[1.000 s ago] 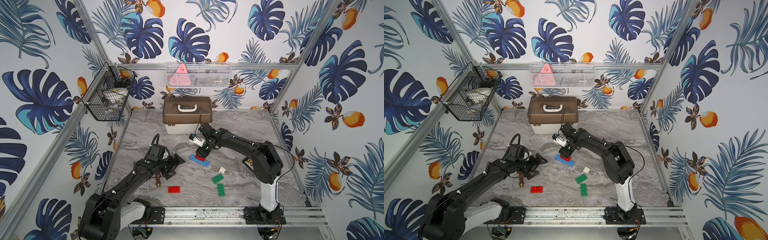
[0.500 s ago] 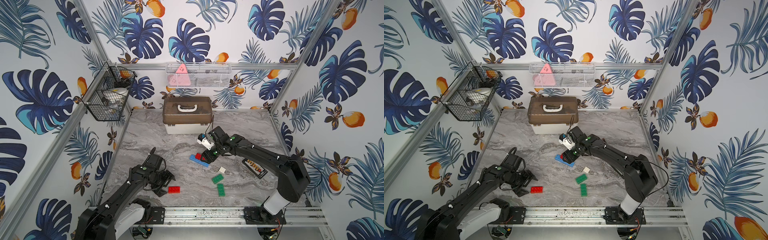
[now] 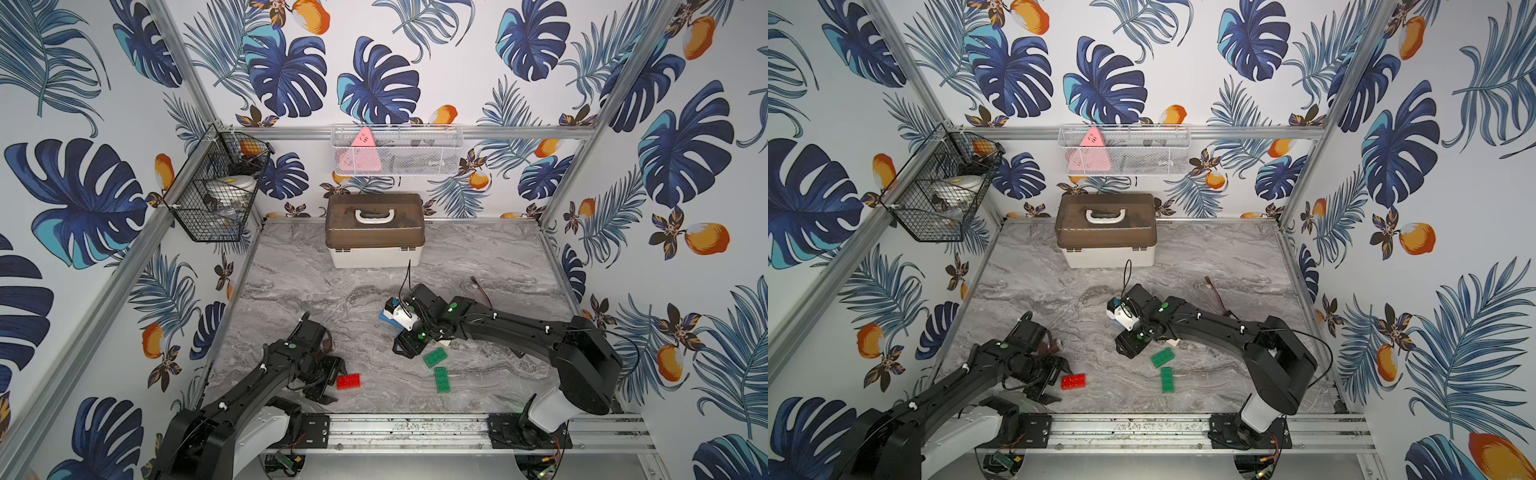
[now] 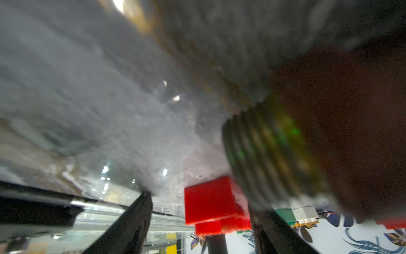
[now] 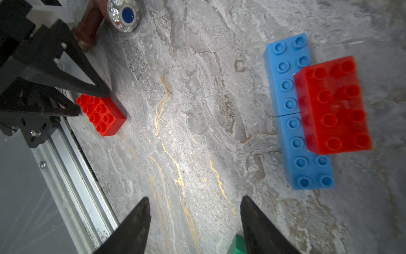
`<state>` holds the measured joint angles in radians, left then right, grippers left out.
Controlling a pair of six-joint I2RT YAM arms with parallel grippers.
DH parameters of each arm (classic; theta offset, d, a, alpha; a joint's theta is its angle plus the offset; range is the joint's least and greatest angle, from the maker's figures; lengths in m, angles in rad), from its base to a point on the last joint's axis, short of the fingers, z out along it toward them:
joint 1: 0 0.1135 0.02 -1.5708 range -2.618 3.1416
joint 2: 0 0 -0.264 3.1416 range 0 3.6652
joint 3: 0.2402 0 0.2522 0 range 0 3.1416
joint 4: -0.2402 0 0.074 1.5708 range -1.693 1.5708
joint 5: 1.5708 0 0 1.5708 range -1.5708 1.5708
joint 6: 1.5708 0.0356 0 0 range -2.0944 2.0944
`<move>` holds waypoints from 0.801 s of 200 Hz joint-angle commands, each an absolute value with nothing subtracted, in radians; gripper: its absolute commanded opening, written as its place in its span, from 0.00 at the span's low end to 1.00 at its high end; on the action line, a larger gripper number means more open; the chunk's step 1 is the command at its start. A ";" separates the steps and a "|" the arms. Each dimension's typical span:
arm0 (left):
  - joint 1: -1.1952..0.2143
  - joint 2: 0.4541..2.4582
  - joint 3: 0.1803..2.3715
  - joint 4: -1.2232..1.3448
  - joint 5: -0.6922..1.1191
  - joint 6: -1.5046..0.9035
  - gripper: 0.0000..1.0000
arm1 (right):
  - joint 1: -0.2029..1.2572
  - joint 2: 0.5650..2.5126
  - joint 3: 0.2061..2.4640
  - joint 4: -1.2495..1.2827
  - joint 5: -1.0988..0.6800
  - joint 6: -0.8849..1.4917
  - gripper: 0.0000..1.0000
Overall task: Assemble a small pinwheel with lego
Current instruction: Pick up the lego brick from the center of the board.
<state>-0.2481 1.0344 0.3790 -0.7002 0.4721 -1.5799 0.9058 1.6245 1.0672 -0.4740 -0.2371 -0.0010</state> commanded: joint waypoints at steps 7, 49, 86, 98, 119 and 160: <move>-0.247 1.078 0.371 -0.651 0.434 -1.609 0.74 | 0.908 1.609 1.018 -0.399 -0.258 0.051 0.66; -0.247 1.076 0.351 -0.636 0.421 -1.623 0.44 | 0.906 1.650 1.006 -0.408 -0.283 0.058 0.63; -0.247 1.134 0.434 -0.672 0.356 -1.524 0.36 | 0.834 1.671 0.967 -0.294 -0.436 0.125 0.62; -0.247 1.165 0.464 -0.668 0.350 -1.496 0.31 | 0.803 1.688 0.969 -0.291 -0.450 0.134 0.62; -0.248 1.236 0.533 -0.665 0.343 -1.423 0.27 | 0.761 1.732 0.982 -0.280 -0.483 0.134 0.61; -0.254 1.355 0.726 -0.735 0.297 -1.252 0.26 | 0.699 1.789 1.018 -0.292 -0.449 0.149 0.60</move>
